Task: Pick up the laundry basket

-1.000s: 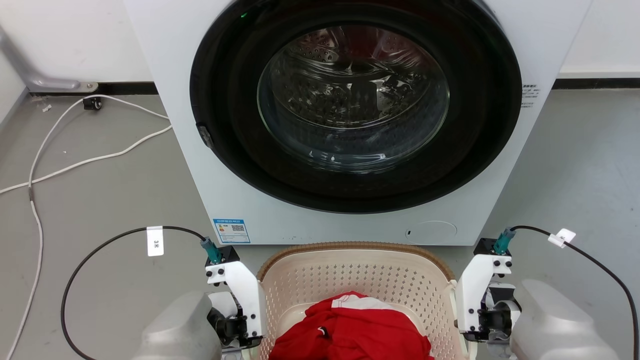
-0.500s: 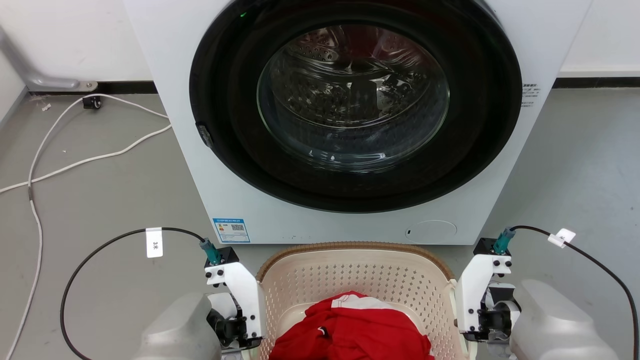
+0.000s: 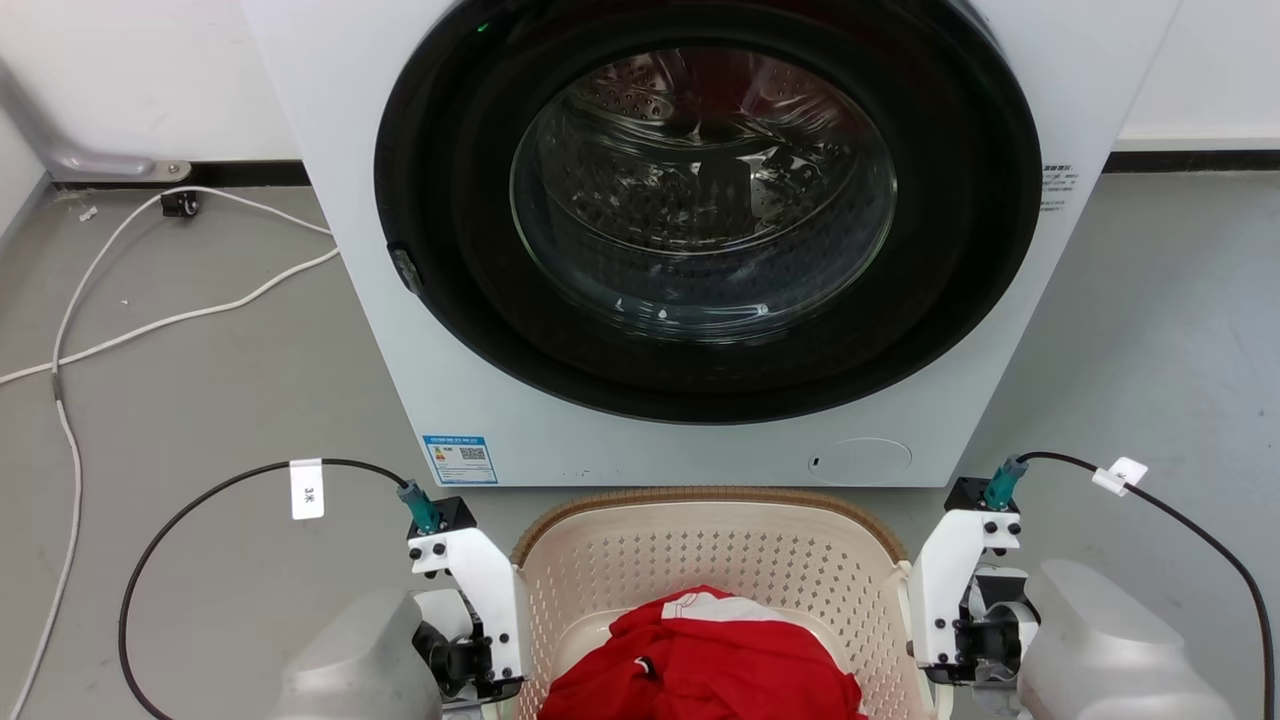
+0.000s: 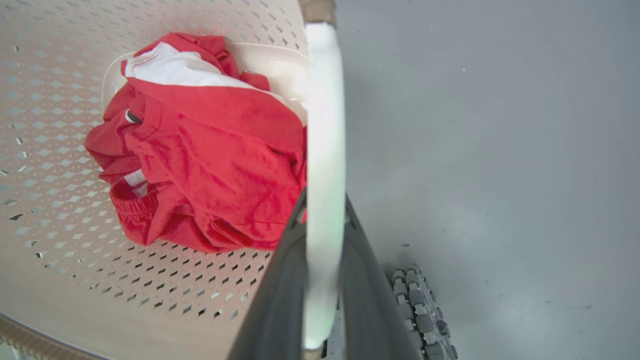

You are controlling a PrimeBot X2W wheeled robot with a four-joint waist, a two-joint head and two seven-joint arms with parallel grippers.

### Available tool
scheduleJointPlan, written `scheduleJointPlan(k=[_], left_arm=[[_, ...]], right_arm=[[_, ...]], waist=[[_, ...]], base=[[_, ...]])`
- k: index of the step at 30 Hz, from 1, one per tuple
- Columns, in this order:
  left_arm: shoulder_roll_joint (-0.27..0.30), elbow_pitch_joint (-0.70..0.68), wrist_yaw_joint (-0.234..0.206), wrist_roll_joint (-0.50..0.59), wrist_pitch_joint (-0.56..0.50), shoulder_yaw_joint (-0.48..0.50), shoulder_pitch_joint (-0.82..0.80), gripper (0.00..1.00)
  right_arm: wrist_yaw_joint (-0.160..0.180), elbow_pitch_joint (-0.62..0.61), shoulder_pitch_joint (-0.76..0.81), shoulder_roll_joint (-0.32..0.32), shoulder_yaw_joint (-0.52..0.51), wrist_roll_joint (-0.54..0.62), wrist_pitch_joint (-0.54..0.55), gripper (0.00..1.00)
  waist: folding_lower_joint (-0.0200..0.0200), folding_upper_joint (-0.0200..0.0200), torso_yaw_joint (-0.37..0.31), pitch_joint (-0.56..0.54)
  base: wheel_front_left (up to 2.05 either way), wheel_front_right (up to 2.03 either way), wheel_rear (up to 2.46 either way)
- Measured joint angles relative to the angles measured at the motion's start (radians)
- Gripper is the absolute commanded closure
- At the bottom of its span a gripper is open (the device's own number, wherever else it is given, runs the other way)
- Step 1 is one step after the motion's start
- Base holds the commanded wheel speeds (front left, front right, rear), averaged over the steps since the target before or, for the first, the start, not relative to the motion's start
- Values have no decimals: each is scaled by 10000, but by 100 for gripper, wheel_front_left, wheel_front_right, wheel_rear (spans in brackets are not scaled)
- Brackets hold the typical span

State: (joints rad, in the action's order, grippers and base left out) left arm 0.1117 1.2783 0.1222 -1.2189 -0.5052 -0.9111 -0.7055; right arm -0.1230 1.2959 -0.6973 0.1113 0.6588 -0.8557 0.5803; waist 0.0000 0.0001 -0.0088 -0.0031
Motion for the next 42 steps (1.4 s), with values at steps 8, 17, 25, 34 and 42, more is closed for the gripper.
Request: scheduleJointPlan(k=[8,17,25,34,42], left_arm=[[0,27,0,-46,128,-17,13,100],[13,50,0,-77,245,-36,30,100],[17,61,0,-90,349,-63,87,100],[35,71,4,-136,474,-94,120,100],[29,84,6,-161,520,-127,126,100]], right_arm=[[0,6,-38,-17,4,2,6,100],[0,6,-50,-25,-25,19,19,100],[0,6,-35,-31,-92,31,88,100],[0,6,-25,-50,-161,42,88,100],[0,6,0,-56,-207,54,54,100]], waist=[[1,0,2,30],[0,0,-27,31],[0,0,-61,25],[0,0,-120,27],[0,0,-103,58]], base=[[0,0,0],[0,0,0],[0,0,0],[0,0,0],[0,0,0]])
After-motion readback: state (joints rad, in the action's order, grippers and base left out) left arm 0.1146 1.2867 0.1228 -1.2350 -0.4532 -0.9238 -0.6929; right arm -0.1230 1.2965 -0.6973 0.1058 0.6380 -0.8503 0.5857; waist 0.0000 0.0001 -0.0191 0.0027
